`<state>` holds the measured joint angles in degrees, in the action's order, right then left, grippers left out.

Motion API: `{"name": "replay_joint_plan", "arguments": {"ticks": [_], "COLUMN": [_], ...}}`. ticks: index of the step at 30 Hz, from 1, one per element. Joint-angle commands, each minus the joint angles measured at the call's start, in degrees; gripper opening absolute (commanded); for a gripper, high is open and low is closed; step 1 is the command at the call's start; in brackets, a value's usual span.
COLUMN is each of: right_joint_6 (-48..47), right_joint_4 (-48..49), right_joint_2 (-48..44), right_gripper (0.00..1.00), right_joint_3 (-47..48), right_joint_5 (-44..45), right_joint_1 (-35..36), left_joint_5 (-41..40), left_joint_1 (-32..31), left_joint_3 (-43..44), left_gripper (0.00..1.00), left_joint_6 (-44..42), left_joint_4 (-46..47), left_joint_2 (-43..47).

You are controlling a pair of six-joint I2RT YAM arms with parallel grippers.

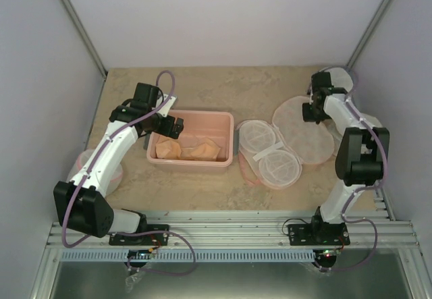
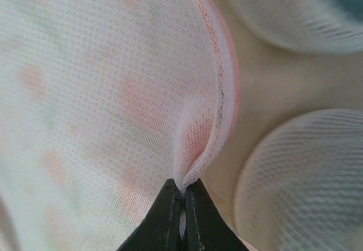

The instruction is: Unzip the laundry bag and remove the bra

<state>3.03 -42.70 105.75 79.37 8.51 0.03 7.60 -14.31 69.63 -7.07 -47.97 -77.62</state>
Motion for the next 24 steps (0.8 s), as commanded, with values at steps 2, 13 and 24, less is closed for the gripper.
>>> {"name": "replay_joint_plan", "arguments": {"ticks": [2, 13, 24], "right_joint_6": [4.23, 7.87, 15.47], "right_joint_4": [-8.04, -15.88, -3.06], "right_joint_2": [-5.80, -6.02, -2.28], "right_gripper": [0.00, 0.00, 0.01], "right_joint_3": [6.57, 11.39, -1.95], "right_joint_5": [16.61, 28.07, 1.92], "right_joint_1": [3.70, 15.93, 25.54], "left_joint_5": [0.09, 0.03, 0.75], "left_joint_1": [0.42, 0.42, 0.48], "left_joint_3": [-0.28, -0.15, -0.56], "left_gripper": [0.99, 0.99, 0.99], "left_joint_6": [-0.10, -0.22, -0.14], "left_joint_4": [0.78, 0.81, 0.94], "left_joint_2": [-0.16, -0.23, -0.11]}}
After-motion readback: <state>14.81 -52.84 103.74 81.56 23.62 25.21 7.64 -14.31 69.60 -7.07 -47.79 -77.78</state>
